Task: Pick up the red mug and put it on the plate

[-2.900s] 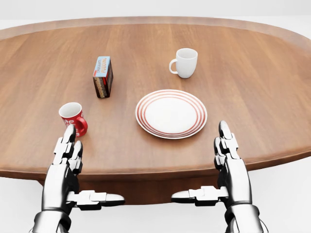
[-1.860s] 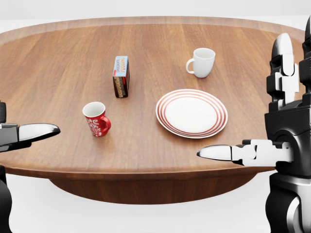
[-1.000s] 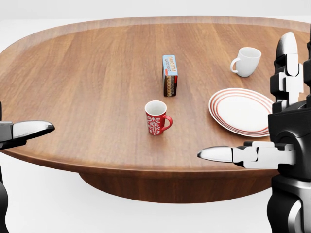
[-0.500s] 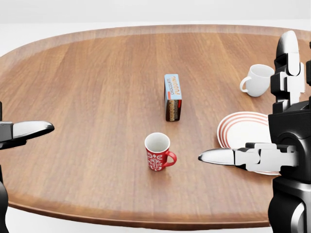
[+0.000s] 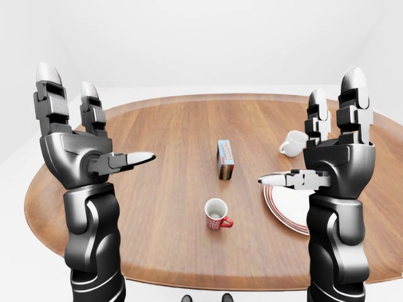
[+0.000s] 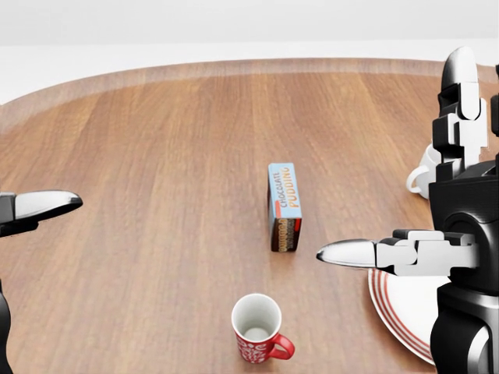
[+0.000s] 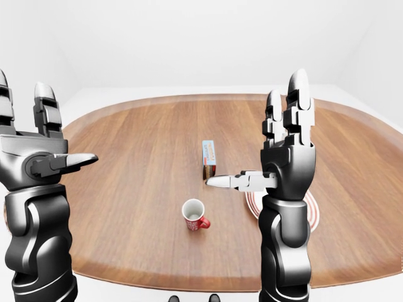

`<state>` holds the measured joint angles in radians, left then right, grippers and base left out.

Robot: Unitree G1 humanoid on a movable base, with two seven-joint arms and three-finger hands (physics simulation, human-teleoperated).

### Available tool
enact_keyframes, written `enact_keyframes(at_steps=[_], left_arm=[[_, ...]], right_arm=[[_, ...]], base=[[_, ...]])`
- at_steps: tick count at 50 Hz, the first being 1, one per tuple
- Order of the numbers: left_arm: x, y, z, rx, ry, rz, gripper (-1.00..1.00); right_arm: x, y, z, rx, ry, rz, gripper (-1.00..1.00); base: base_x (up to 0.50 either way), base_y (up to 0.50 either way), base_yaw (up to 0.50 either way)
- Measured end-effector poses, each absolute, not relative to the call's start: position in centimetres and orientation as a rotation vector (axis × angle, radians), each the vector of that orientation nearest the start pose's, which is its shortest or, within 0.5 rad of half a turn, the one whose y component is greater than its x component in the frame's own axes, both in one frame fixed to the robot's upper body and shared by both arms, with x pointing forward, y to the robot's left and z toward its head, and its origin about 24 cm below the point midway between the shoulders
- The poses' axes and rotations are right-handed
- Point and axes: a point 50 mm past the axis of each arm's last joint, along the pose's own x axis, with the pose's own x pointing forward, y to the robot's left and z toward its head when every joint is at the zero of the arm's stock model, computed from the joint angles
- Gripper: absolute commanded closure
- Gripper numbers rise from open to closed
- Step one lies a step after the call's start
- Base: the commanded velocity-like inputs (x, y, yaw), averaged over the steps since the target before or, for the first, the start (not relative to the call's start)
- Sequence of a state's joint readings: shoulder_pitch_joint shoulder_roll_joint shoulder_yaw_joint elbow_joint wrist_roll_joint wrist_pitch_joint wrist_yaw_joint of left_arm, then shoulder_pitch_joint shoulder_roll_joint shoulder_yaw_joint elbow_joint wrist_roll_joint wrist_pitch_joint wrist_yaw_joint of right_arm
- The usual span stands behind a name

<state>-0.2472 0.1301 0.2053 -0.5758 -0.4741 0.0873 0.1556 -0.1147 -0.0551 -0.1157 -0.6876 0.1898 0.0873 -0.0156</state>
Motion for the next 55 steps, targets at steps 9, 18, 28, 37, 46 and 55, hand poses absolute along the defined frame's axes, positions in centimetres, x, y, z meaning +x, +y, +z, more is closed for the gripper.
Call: enact_keyframes(at_steps=[9,18,28,37,46,55], left_arm=[[23.8,19.1,22.2,-0.353,-0.721,0.055,-1.00],[23.8,19.1,22.1,-0.351,-0.718,0.055,-1.00],[23.8,19.1,22.0,-0.348,-0.712,0.057,-1.00],[23.8,19.2,21.9,-0.346,-0.708,0.058,-1.00],[23.8,19.2,21.8,-0.344,-0.705,0.059,-1.00],[23.9,19.1,21.7,-0.344,-0.701,0.058,-1.00]], right_arm=[[21.7,-16.7,21.0,0.110,-0.715,0.001,-1.00],[21.8,-16.8,20.8,0.107,-0.706,-0.011,-1.00],[22.2,-16.6,20.2,0.080,-0.670,-0.039,-1.00],[22.1,-16.4,19.6,0.050,-0.647,-0.040,-1.00],[21.7,-15.9,19.1,0.012,-0.622,-0.020,-1.00],[21.1,-15.0,18.7,-0.019,-0.606,0.022,-1.00]], base=[[0.50,0.00,0.00],[0.32,-0.01,0.00],[0.00,0.00,0.00],[0.00,0.00,0.00],[0.00,0.00,0.00],[0.00,0.00,0.00]])
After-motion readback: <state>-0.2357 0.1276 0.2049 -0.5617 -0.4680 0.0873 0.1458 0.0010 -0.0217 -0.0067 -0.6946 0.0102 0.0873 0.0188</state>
